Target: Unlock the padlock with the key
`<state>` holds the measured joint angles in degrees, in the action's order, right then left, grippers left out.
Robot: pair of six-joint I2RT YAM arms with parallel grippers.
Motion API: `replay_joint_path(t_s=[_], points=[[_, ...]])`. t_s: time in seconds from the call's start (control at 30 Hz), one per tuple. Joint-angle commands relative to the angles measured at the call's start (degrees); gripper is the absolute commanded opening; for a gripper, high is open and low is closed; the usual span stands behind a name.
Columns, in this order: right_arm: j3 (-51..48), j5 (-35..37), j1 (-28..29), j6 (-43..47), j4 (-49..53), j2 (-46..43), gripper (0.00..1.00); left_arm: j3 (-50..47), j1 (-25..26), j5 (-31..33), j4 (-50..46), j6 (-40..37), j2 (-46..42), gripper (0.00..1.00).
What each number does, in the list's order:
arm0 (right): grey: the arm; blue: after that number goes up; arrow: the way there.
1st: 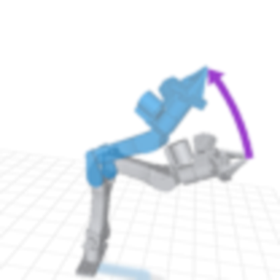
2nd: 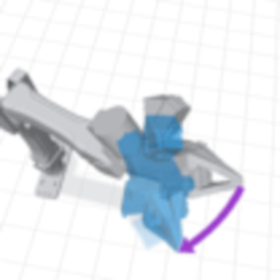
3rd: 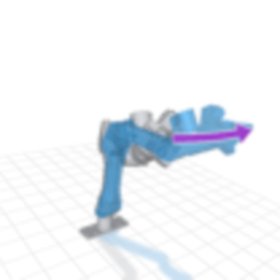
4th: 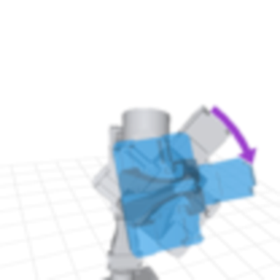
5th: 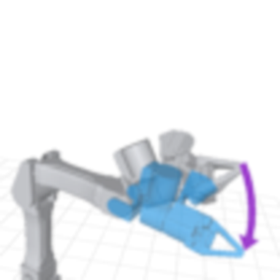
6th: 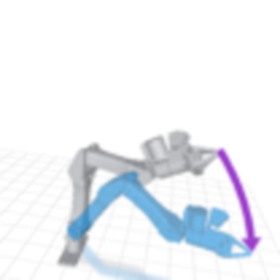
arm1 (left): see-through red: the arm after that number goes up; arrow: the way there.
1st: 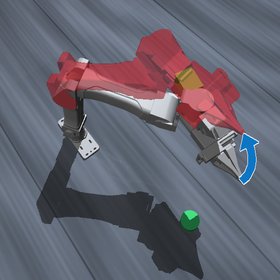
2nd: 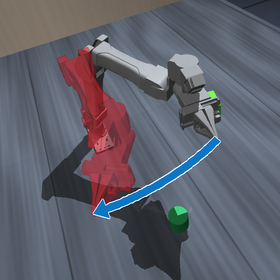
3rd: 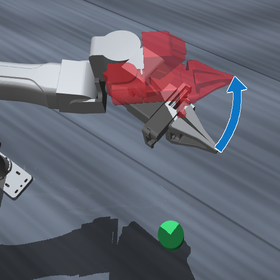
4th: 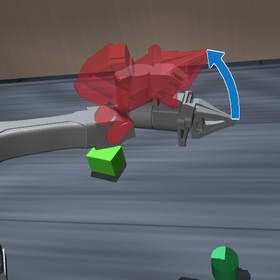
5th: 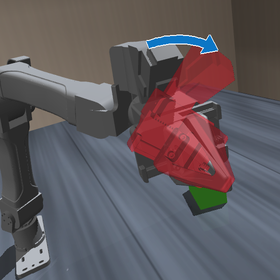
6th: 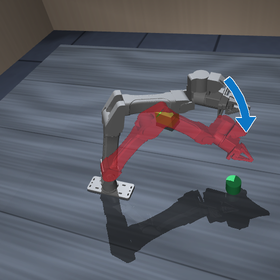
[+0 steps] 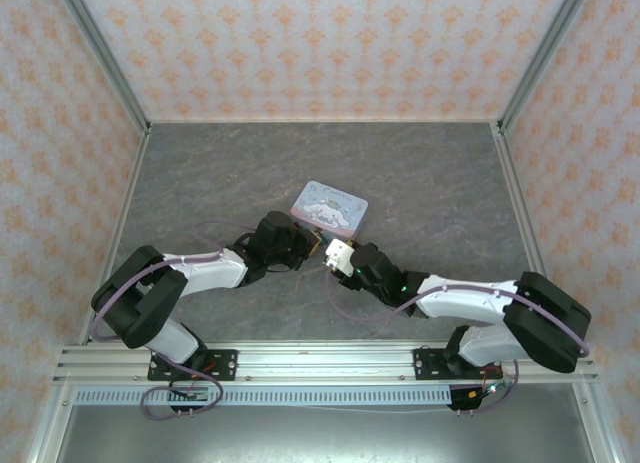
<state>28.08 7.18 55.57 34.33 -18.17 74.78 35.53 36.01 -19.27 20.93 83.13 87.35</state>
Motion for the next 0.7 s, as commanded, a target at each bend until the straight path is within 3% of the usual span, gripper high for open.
replay_joint_path(t_s=[0.0, 0.67], points=[[0.9, 3.1, 0.4, 5.2, -5.3, 1.4, 0.46, 1.7, 0.5, -0.6, 0.2, 0.8, -2.1, 0.0], [3.8, 2.8, 1.1, 5.0, -12.6, 11.5, 0.45, 2.1, 0.8, -1.1, 0.0, 1.0, -1.7, 0.0]])
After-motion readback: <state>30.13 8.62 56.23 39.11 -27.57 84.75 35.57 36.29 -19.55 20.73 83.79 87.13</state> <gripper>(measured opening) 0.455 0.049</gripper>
